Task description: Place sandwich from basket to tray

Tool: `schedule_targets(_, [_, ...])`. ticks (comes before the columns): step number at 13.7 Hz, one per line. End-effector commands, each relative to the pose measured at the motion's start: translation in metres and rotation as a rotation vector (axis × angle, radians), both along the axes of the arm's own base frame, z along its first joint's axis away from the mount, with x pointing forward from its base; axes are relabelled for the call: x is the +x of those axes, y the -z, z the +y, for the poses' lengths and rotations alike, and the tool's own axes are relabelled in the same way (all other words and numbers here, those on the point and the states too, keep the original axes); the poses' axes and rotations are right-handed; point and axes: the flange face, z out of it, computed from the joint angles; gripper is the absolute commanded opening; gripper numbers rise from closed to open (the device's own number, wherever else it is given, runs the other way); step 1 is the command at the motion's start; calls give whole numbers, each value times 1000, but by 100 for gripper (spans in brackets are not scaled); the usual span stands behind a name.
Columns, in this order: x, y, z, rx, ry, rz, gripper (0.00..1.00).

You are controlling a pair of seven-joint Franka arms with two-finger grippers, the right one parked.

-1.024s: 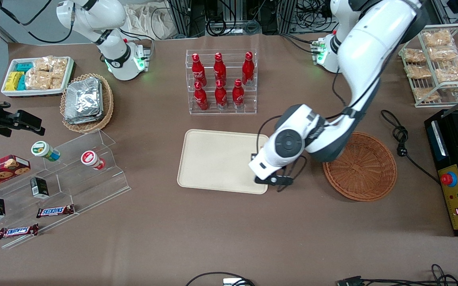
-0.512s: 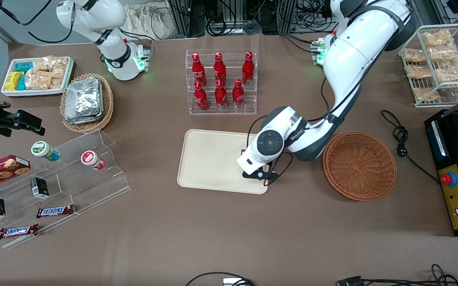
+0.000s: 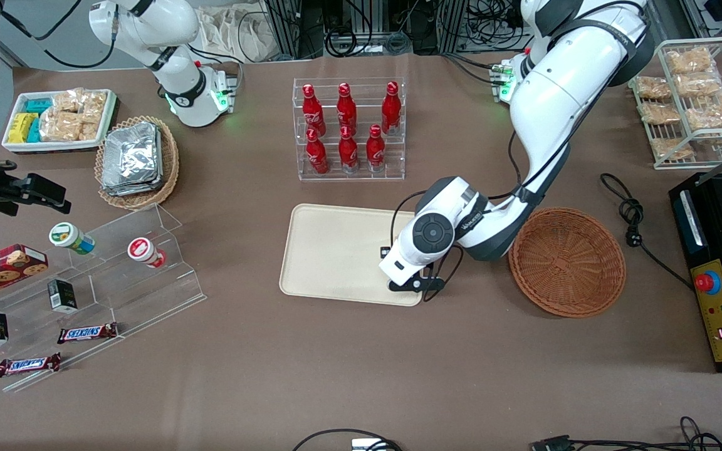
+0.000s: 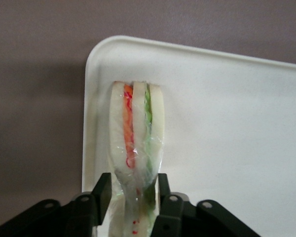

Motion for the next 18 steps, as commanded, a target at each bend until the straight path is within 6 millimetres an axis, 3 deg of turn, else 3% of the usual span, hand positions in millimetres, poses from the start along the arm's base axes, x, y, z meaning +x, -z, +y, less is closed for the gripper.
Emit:
schedule_targets(1, [-5,-59,6,56,-16,-32,100])
schedule_targets(4, [-14,-123,34,132,-27,-71,100])
schedule_targets(10, [-65,-195,161,245,42,-150,100])
schedule_targets(11, [-66,-205,183,253,51,-157,100])
schedule_targets(16, [-19,-275,336,202,-160,-145,100])
schedule_targets(18, [1,-294,393,184,-251,-126,100])
